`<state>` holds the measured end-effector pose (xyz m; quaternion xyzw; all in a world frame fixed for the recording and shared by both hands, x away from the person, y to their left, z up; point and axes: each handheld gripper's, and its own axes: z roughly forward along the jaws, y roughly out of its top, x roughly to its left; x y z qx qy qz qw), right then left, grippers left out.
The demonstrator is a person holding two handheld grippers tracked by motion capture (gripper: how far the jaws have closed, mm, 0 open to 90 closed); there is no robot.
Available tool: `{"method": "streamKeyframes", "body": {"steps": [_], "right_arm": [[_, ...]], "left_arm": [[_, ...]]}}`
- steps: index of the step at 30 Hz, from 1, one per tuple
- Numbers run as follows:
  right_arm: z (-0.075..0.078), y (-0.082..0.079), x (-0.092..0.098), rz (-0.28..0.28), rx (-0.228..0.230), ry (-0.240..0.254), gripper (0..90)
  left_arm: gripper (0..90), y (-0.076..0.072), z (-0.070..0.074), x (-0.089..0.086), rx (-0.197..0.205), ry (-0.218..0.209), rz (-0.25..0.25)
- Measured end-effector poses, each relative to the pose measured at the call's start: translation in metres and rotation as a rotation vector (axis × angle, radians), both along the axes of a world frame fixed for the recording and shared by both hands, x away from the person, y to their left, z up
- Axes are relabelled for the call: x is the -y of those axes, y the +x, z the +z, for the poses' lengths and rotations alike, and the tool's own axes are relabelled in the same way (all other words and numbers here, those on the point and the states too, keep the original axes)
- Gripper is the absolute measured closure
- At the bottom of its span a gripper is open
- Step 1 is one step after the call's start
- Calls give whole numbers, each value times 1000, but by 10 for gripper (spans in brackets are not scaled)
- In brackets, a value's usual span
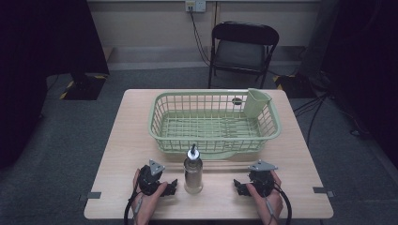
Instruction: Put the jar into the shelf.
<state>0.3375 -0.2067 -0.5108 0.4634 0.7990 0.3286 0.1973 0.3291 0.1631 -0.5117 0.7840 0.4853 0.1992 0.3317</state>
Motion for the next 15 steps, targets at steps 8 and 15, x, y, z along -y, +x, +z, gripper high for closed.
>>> {"method": "streamKeyframes", "body": {"steps": [8, 15], "right_arm": [[0, 0, 0, 0, 0, 0, 0], [0, 0, 0, 0, 0, 0, 0]], "left_arm": [[27, 0, 1, -2, 15, -37, -9], [27, -2, 7, 0, 35, -48, -25]]}}
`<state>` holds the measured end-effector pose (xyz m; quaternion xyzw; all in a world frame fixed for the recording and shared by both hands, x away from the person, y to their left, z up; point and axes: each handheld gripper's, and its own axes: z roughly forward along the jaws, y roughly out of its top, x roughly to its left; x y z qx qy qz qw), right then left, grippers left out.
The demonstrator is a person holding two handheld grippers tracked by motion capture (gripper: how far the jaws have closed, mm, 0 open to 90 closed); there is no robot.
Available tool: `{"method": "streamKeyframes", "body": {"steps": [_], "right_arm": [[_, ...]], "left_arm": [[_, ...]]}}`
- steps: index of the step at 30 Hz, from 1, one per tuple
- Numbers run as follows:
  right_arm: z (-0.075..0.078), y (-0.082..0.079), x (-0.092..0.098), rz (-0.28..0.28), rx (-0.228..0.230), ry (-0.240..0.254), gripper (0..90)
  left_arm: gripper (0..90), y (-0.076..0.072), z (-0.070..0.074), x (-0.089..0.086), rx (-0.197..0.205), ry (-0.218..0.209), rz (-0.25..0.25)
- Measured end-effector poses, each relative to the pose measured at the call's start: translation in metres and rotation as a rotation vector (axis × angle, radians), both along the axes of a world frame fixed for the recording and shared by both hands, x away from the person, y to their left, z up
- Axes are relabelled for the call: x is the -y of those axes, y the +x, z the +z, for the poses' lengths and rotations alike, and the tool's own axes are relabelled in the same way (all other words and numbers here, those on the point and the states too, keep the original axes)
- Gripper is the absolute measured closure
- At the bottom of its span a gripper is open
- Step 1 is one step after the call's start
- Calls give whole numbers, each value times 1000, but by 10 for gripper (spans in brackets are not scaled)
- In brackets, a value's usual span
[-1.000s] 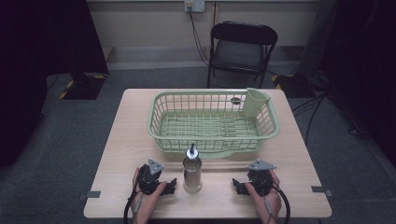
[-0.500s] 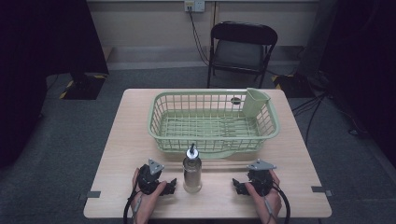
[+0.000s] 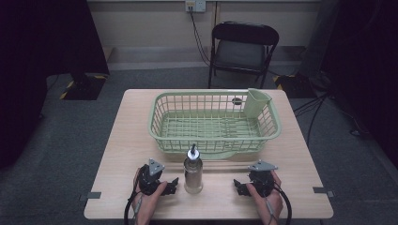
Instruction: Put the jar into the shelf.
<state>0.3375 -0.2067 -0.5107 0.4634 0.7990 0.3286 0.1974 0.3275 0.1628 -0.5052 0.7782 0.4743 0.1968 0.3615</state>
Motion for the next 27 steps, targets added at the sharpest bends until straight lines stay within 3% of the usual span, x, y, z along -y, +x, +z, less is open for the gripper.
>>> {"method": "streamKeyframes", "body": {"steps": [10, 17, 22, 27], "right_arm": [[0, 0, 0, 0, 0, 0, 0], [0, 0, 0, 0, 0, 0, 0], [0, 0, 0, 0, 0, 0, 0], [0, 0, 0, 0, 0, 0, 0]], "left_arm": [[27, -8, 10, -4, 25, -52, -16], [26, -17, 20, -7, 74, -92, -55], [26, -19, 23, -8, 80, -98, -58], [26, -22, 27, -8, 89, -131, -76]]}}
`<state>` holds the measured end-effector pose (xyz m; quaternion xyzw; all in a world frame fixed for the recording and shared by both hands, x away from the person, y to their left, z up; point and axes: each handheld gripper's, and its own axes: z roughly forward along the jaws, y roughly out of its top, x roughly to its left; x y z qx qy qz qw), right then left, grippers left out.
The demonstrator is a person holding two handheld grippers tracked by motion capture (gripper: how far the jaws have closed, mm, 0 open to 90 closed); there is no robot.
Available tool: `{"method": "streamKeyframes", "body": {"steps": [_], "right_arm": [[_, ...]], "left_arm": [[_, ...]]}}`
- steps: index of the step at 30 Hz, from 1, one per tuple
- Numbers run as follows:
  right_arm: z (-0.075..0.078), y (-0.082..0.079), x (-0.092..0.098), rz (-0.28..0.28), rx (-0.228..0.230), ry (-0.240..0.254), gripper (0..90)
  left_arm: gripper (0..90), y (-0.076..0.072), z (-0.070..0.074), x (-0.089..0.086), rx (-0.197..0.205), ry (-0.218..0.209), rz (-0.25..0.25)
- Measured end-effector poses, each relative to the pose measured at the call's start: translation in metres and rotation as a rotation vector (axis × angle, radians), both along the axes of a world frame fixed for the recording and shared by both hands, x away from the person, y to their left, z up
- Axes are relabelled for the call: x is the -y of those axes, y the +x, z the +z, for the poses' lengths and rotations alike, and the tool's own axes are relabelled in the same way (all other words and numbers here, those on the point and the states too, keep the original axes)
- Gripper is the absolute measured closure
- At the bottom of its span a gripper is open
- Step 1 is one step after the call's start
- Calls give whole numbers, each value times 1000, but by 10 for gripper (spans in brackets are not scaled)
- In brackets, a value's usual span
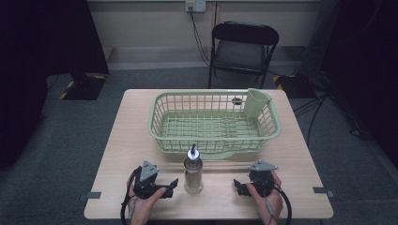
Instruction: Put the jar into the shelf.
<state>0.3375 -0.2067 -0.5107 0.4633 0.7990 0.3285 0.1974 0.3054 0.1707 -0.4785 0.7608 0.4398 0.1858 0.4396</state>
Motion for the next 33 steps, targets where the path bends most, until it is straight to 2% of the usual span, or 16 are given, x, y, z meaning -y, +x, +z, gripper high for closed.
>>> {"method": "streamKeyframes", "body": {"steps": [2, 4, 13, 16, 21, 31, 33], "right_arm": [[0, 0, 0, 0, 0, 0, 0], [0, 0, 0, 0, 0, 0, 0], [0, 0, 0, 0, 0, 0, 0], [0, 0, 0, 0, 0, 0, 0], [0, 0, 0, 0, 0, 0, 0], [0, 0, 0, 0, 0, 0, 0], [0, 0, 0, 0, 0, 0, 0]], "left_arm": [[26, -2, 2, 1, 6, -21, -18], [26, -2, 3, 1, 9, -23, -23], [29, -12, 20, 7, 66, -28, -71], [28, -16, 26, 10, 87, -7, -84], [27, -21, 33, 14, 109, -13, -105], [40, -29, 47, 20, 136, -54, -159], [47, -30, 51, 24, 147, -51, -168]]}}
